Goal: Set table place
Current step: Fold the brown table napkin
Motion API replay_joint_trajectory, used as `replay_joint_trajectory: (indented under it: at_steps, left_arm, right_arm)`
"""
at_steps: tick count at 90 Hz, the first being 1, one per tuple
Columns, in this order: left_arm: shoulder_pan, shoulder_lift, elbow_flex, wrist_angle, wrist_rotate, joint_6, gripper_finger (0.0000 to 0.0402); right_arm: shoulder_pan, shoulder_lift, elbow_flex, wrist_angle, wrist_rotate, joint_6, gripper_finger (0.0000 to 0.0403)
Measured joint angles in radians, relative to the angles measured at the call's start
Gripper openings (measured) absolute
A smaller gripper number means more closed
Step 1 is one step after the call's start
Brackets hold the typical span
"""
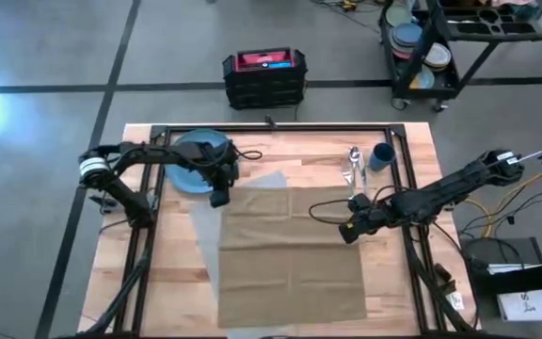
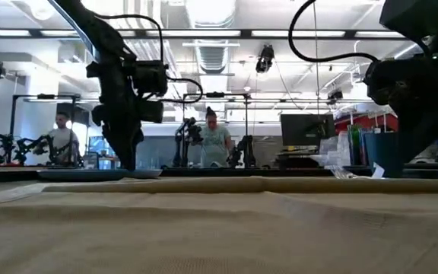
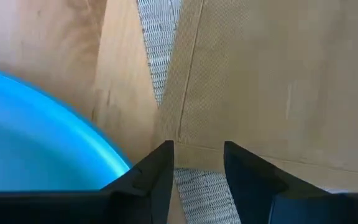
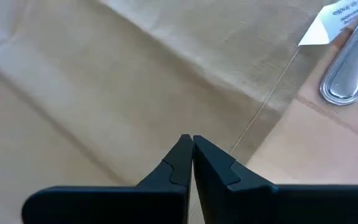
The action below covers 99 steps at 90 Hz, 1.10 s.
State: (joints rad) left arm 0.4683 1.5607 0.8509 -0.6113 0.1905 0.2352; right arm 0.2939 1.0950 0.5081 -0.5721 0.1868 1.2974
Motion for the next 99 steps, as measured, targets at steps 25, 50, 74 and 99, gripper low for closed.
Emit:
replay_joint_trajectory:
  at_steps: [25, 50, 74, 99]
  left_arm:
    - [0.000, 0.057, -0.005, 0.002, -0.001, -0.002, 0.0146]
    - [0.000, 0.066, -0.006, 0.028, -0.035, -0.017, 0.0064]
    - [0.002, 0.066, -0.007, 0.036, -0.044, -0.053, 0.0002]
    - [0.002, 0.066, -0.008, 0.036, -0.040, -0.062, 0.0000]
  right_arm:
    - [-0.025, 0.000, -0.008, -0.006, 0.007, -0.014, 0.0000]
    - [-0.142, -0.001, -0.008, -0.006, 0.023, -0.123, 0.0000]
    - [-0.438, -0.006, -0.008, 0.006, -0.102, -0.377, 0.0000]
    - [-0.764, -0.006, -0.007, 0.039, -0.326, -0.703, 0.0030]
